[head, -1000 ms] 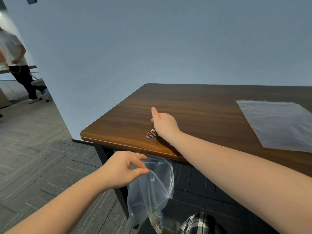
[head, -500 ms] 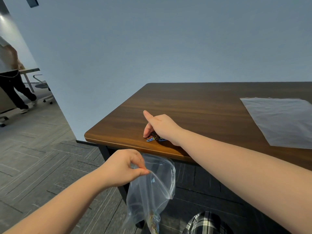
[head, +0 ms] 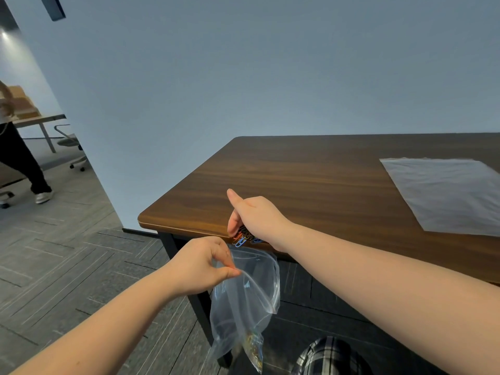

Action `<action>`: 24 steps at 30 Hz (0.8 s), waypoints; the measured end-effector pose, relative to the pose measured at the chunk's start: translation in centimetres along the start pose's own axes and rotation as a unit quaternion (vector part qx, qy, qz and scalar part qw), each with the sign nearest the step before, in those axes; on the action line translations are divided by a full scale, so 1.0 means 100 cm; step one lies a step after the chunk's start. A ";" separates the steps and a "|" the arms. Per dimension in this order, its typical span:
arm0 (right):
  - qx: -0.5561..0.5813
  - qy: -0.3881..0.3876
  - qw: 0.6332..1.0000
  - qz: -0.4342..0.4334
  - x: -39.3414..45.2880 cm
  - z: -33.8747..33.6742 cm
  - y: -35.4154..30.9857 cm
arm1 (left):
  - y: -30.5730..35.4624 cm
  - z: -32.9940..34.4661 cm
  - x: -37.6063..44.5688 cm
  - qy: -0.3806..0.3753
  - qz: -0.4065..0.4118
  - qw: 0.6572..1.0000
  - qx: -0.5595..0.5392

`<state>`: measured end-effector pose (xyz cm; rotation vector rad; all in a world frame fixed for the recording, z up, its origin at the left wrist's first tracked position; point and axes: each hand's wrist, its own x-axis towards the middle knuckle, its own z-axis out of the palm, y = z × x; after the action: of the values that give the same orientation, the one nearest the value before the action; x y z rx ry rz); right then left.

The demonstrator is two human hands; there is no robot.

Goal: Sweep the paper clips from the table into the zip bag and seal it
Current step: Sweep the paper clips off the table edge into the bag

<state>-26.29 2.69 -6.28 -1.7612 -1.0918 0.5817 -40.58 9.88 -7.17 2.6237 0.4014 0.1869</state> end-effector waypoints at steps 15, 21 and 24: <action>0.078 0.016 0.996 0.037 -0.030 0.011 -0.010 | 0.009 -0.001 -0.012 0.009 0.016 1.000 -0.005; 0.107 0.028 0.992 0.061 -0.035 0.007 -0.013 | 0.013 -0.001 -0.016 0.011 0.015 1.000 0.009; 0.127 0.033 0.988 0.080 -0.036 0.006 -0.011 | 0.014 -0.001 -0.018 0.014 0.011 1.000 0.008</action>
<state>-28.98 -0.04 -5.80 -1.6406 -0.7957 0.7222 -41.95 8.16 -6.48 2.6454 0.3864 0.2285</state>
